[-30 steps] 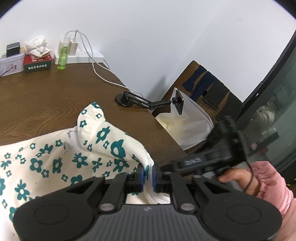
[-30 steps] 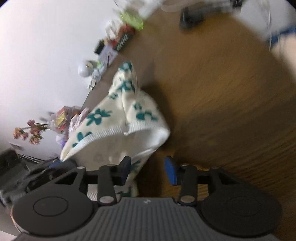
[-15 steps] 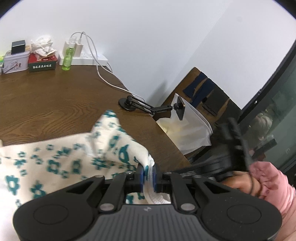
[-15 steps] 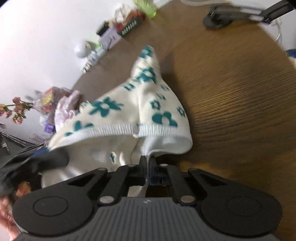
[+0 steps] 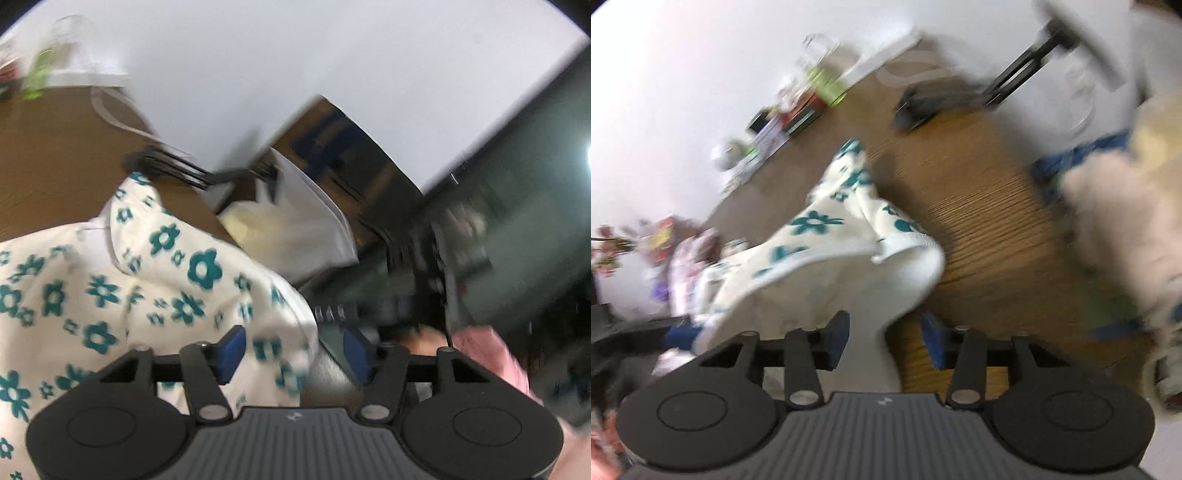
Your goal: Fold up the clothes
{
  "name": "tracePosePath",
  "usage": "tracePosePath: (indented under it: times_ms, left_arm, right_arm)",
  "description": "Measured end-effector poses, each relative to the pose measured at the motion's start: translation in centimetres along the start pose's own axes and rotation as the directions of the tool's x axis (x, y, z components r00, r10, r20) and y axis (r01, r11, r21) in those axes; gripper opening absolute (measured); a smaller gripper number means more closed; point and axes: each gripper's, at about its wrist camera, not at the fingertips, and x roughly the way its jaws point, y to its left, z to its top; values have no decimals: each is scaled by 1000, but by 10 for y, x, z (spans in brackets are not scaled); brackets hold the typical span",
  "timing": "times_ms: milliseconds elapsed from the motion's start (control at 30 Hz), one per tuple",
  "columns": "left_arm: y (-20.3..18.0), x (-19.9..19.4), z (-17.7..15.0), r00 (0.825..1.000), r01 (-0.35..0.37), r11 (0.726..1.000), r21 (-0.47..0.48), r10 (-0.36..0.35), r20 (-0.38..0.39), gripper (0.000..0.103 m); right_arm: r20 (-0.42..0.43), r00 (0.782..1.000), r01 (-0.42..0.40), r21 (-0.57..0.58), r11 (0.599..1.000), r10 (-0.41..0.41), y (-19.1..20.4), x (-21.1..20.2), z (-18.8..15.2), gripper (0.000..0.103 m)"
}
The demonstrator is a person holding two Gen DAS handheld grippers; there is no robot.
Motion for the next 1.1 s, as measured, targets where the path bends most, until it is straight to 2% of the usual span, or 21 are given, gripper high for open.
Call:
tracePosePath:
  times_ms: [67, 133, 200, 267, 333, 367, 433, 500, 567, 667, 733, 800, 867, 900, 933, 967, 1000, 1067, 1100]
  left_arm:
    - [0, -18, -10, 999, -43, 998, 35, 43, 16, 58]
    - [14, -49, -20, 994, -97, 995, 19, 96, 52, 61]
    - [32, -85, -33, 976, -194, 981, -15, 194, 100, 66]
    - [51, -119, -47, 939, -313, 947, -65, 319, 130, 68]
    - [72, -150, -67, 881, -441, 888, -129, 456, 124, 68]
    - [82, -160, -75, 858, -483, 861, -162, 502, 111, 68]
    - [104, -178, -95, 829, -528, 815, -240, 556, 64, 67]
    - [121, -185, -110, 832, -522, 803, -286, 554, 37, 66]
    - [127, -186, -117, 854, -487, 822, -296, 519, 35, 66]
    - [121, -170, -111, 888, -440, 863, -249, 460, 25, 65]
    - [113, -153, -105, 888, -451, 869, -204, 459, -11, 62]
    - [110, -136, -102, 877, -478, 860, -175, 477, -50, 57]
    - [107, -126, -99, 870, -491, 857, -153, 490, -47, 52]
    - [108, -123, -99, 871, -491, 859, -148, 490, -45, 36]
    - [109, -121, -100, 873, -488, 861, -144, 487, -45, 0]
    - [112, -119, -101, 885, -465, 870, -163, 464, -44, 3]
    - [112, -120, -102, 889, -456, 874, -166, 458, -33, 0]
    - [107, -128, -105, 892, -445, 880, -164, 453, 9, 0]
    - [104, -135, -105, 896, -430, 886, -172, 443, 39, 0]
  right_arm:
    - [27, 999, -19, 22, 1000, 18, -14, -14, -7, 44]
    - [47, 994, -96, 51, 994, 94, -33, -30, -19, 44]
    - [66, 980, -192, 68, 979, 187, -43, -36, -31, 44]
    - [88, 957, -282, 83, 956, 275, -50, -39, -41, 44]
    - [111, 930, -361, 92, 928, 351, -54, -38, -50, 45]
    - [125, 918, -388, 92, 917, 376, -55, -38, -53, 46]
    - [158, 899, -426, 98, 899, 409, -57, -38, -58, 51]
    - [189, 884, -453, 115, 884, 429, -61, -36, -62, 57]
    - [210, 879, -459, 128, 879, 428, -65, -35, -66, 57]
    - [227, 883, -446, 137, 884, 410, -67, -36, -70, 59]
    - [210, 903, -405, 126, 906, 374, -63, -36, -71, 59]
    - [195, 925, -351, 107, 930, 326, -57, -35, -73, 58]
    - [192, 936, -315, 84, 945, 295, -50, -34, -75, 58]
    - [192, 940, -300, 73, 951, 282, -47, -34, -77, 58]
    - [186, 945, -284, 56, 957, 269, -43, -33, -78, 58]
    - [176, 950, -268, 36, 963, 258, -38, -31, -79, 57]
    - [164, 956, -248, 16, 969, 242, -33, -29, -79, 53]
    - [139, 969, -204, -26, 979, 206, -23, -25, -78, 30]
    - [132, 972, -192, -44, 980, 196, -20, -24, -76, 4]
